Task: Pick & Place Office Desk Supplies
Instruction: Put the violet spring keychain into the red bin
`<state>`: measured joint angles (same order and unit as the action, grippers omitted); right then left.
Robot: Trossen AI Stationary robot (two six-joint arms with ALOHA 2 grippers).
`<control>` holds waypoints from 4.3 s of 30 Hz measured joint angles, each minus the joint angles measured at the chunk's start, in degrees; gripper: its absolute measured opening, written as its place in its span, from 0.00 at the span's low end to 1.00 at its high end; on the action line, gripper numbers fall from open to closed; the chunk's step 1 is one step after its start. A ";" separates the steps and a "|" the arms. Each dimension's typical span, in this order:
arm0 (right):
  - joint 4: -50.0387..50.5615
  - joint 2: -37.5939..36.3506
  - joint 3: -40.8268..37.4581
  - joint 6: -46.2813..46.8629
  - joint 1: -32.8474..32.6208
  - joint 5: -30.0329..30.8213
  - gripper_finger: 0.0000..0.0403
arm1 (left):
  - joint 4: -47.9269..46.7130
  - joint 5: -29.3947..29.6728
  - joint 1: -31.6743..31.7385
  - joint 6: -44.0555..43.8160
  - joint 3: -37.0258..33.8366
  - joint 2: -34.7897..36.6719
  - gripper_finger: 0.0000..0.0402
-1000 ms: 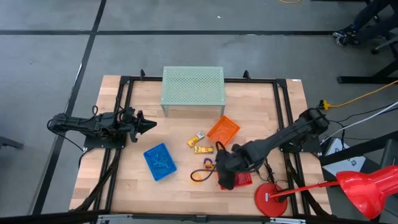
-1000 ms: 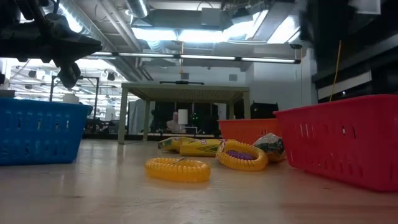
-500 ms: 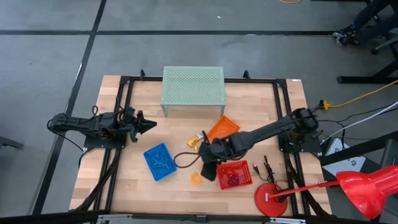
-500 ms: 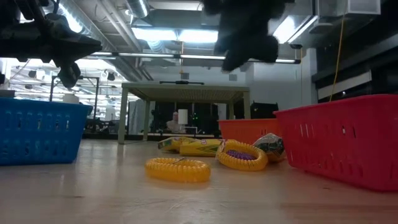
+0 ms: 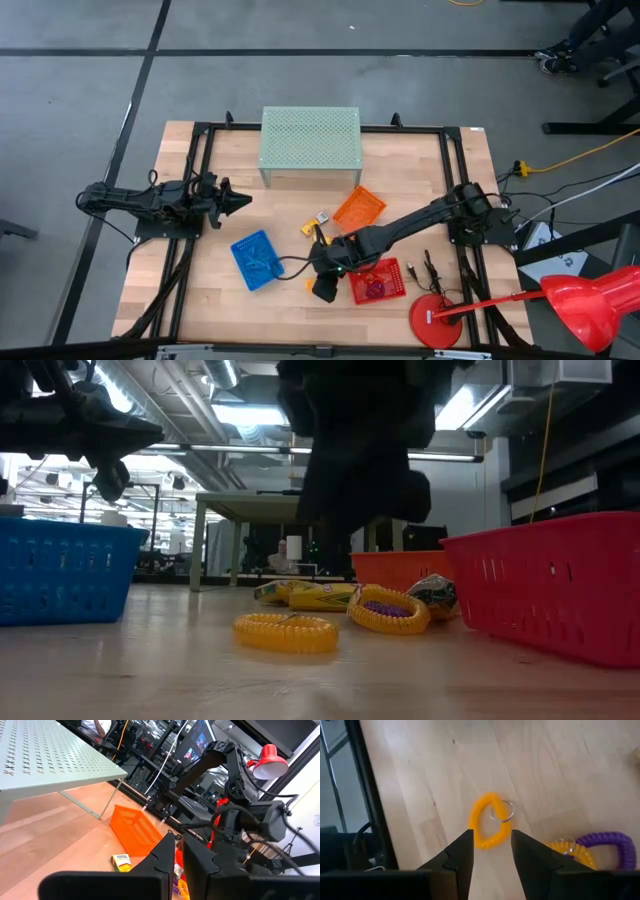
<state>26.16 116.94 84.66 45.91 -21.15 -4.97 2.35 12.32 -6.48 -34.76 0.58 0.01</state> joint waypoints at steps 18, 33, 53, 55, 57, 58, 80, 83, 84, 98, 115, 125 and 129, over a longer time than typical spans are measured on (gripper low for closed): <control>11.89 -1.15 3.46 -4.96 2.35 -0.39 0.33 | -0.02 0.00 0.00 0.00 0.00 0.00 0.08; 18.86 3.60 6.30 -12.48 2.61 -0.39 0.34 | 0.00 0.00 0.00 0.00 0.00 0.00 0.08; 18.98 5.10 6.28 -10.34 4.25 0.45 0.03 | -0.01 0.00 0.01 0.00 0.00 0.00 0.08; 19.11 4.38 6.32 -10.32 4.25 0.00 0.03 | -0.01 0.00 0.02 0.00 0.02 0.00 0.08; 19.32 3.28 6.34 -10.32 4.23 0.02 0.01 | 0.00 0.00 0.02 0.00 0.02 0.00 0.08; 19.34 2.55 6.34 -10.31 4.23 0.08 0.01 | -0.02 0.00 0.02 0.00 0.00 0.00 0.08; 19.27 2.10 6.48 -10.46 4.07 -0.44 0.48 | 0.00 0.00 4.46 0.00 0.00 0.00 0.08; 18.80 3.76 6.48 -10.59 4.07 -1.23 0.52 | 0.00 0.00 4.45 0.00 0.00 0.00 0.08; 18.79 4.24 6.48 -10.70 4.07 -1.90 0.52 | 0.00 0.00 4.46 0.00 0.00 0.00 0.08; 18.61 7.61 6.45 -10.14 4.32 -1.73 0.16 | 0.00 0.00 4.46 0.00 0.00 0.00 0.08; 18.20 3.59 6.43 -9.30 4.76 -1.89 0.04 | 0.00 0.00 4.45 0.00 0.01 0.00 0.08; 15.78 3.39 6.43 -7.36 4.75 -2.01 0.11 | 0.00 0.00 4.46 0.00 0.02 0.00 0.08; 15.07 3.41 6.43 -8.18 4.88 -2.10 0.22 | 0.00 0.00 4.45 0.00 0.01 0.00 0.08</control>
<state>41.23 120.36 91.09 37.73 -16.27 -7.07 2.35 12.32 -2.03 -34.76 0.59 0.01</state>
